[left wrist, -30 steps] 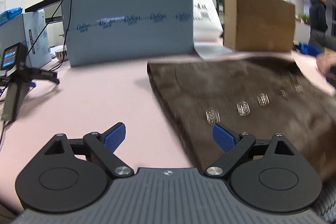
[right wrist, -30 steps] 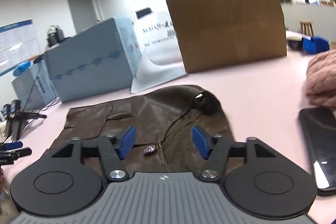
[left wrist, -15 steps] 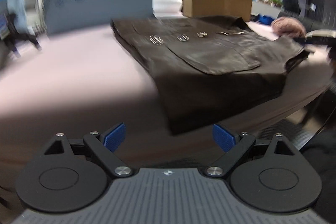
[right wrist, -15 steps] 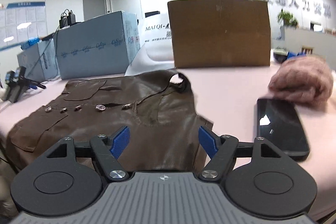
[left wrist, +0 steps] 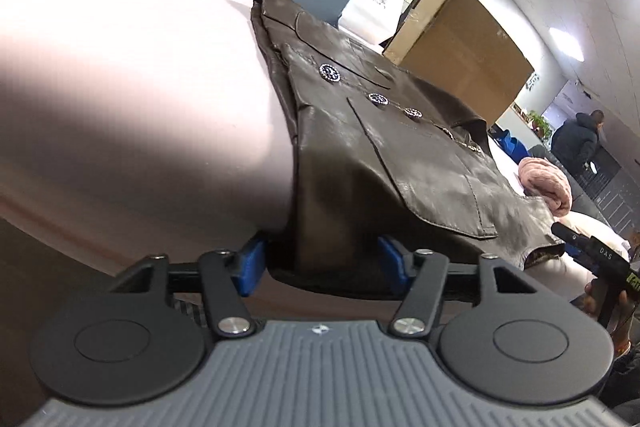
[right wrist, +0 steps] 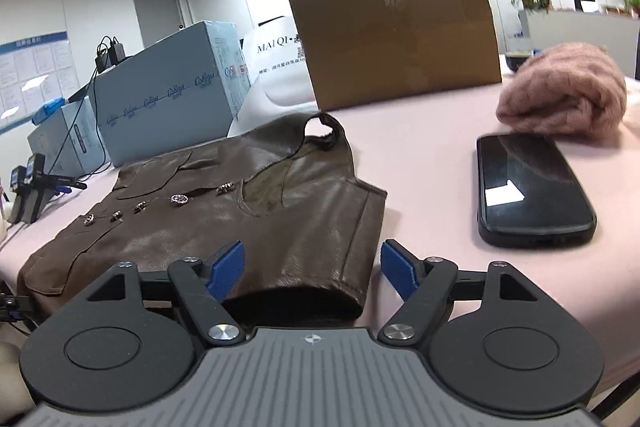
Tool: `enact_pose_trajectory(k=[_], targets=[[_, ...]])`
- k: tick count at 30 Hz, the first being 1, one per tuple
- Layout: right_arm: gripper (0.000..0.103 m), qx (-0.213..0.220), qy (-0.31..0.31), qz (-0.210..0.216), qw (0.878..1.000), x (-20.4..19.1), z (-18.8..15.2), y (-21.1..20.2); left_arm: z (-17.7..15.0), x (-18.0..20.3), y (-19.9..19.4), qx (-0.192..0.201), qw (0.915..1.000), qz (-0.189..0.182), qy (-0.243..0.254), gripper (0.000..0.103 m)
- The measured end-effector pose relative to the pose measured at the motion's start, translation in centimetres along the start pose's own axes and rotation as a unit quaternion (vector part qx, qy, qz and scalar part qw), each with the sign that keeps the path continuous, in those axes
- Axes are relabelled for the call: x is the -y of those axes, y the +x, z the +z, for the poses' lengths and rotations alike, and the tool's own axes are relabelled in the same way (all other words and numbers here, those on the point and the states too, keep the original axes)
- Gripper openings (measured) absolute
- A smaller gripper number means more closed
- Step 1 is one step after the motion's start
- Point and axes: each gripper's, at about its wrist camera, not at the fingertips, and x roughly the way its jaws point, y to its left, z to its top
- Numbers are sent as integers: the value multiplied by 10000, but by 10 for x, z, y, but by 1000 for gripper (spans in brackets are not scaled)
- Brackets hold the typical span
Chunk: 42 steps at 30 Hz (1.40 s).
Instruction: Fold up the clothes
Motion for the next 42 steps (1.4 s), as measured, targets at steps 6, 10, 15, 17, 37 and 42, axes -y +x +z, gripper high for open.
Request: enact_pose_trajectory(k=[6, 10, 15, 17, 37, 42], targets=[[37, 65, 228, -43, 9997, 4, -1, -3, 0, 5, -6, -47, 9999, 100, -12, 30], [21, 152, 288, -53, 9995, 9, -4, -8, -4, 5, -21, 37, 10000, 56, -69, 27], [16, 271, 263, -22, 9993, 9, -8, -14, -7, 7, -33, 86, 9999, 85, -15, 26], [16, 294, 329, 7, 9990, 9, -7, -17, -4, 7, -36, 27, 9999, 115, -4, 26], [42, 30, 953, 145, 9953, 26, -6, -30, -12, -4, -28, -503, 9987, -15, 66, 93], [54, 6, 889, 246, 9957, 25, -6, -31, -22, -16, -11, -641, 9978, -9, 144, 93]])
